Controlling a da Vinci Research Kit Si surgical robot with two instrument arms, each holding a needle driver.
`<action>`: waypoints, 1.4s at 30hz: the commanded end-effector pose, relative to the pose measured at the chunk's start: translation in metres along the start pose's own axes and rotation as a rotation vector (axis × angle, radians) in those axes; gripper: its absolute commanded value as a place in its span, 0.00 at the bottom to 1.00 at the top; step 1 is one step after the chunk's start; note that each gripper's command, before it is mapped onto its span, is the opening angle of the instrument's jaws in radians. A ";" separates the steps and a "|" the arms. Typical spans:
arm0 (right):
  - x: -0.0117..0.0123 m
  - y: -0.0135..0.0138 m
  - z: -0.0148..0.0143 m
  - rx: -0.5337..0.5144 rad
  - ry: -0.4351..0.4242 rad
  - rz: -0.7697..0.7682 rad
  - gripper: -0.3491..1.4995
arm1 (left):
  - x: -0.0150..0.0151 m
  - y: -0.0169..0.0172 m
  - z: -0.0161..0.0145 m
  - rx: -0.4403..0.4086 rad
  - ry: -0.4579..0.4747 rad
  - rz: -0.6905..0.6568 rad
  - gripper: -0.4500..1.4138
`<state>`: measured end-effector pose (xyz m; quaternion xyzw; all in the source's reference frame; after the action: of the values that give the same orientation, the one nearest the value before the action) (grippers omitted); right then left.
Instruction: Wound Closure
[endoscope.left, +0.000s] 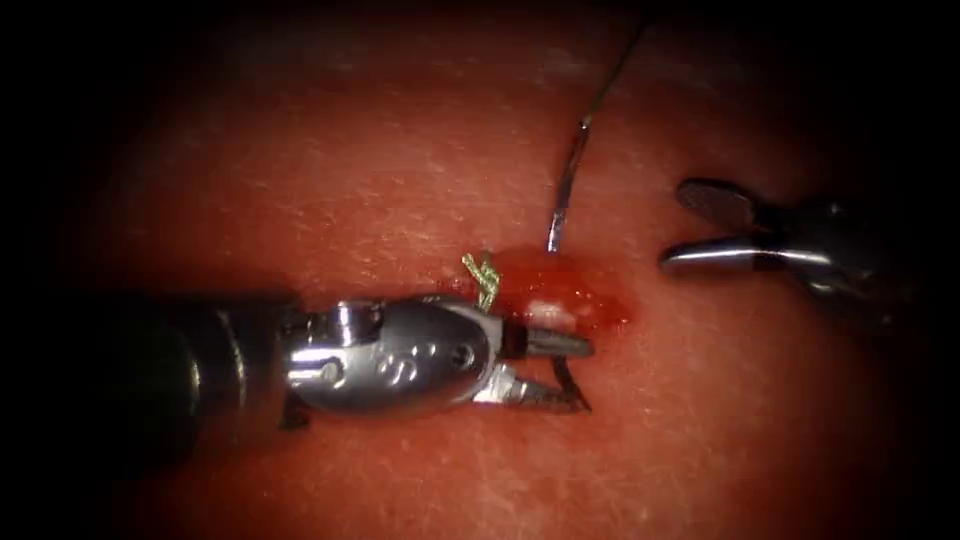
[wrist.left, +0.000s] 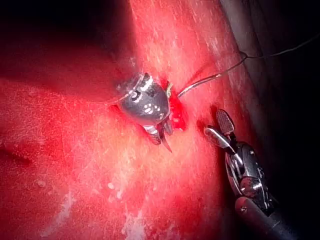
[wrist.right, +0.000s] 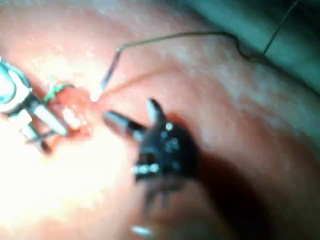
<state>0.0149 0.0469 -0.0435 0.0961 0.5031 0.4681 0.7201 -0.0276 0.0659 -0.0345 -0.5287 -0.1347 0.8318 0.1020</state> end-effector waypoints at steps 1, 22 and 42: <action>-0.0004 -0.0002 0.0009 0.007 0.000 0.000 0.87 | -0.0001 0.0001 0.0006 0.007 0.003 -0.048 0.13; -0.0010 -0.0030 0.0009 0.104 -0.020 -0.003 0.82 | 0.0053 0.0019 -0.0052 -0.286 0.172 -0.944 0.05; -0.0028 -0.0054 0.0010 0.167 -0.058 0.155 0.78 | 0.0117 0.0013 -0.0088 -0.150 0.267 -0.111 0.05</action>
<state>0.0180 0.0422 -0.0451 0.2100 0.5079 0.4765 0.6862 -0.0239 0.0698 -0.0493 -0.6348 -0.1760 0.7445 0.1085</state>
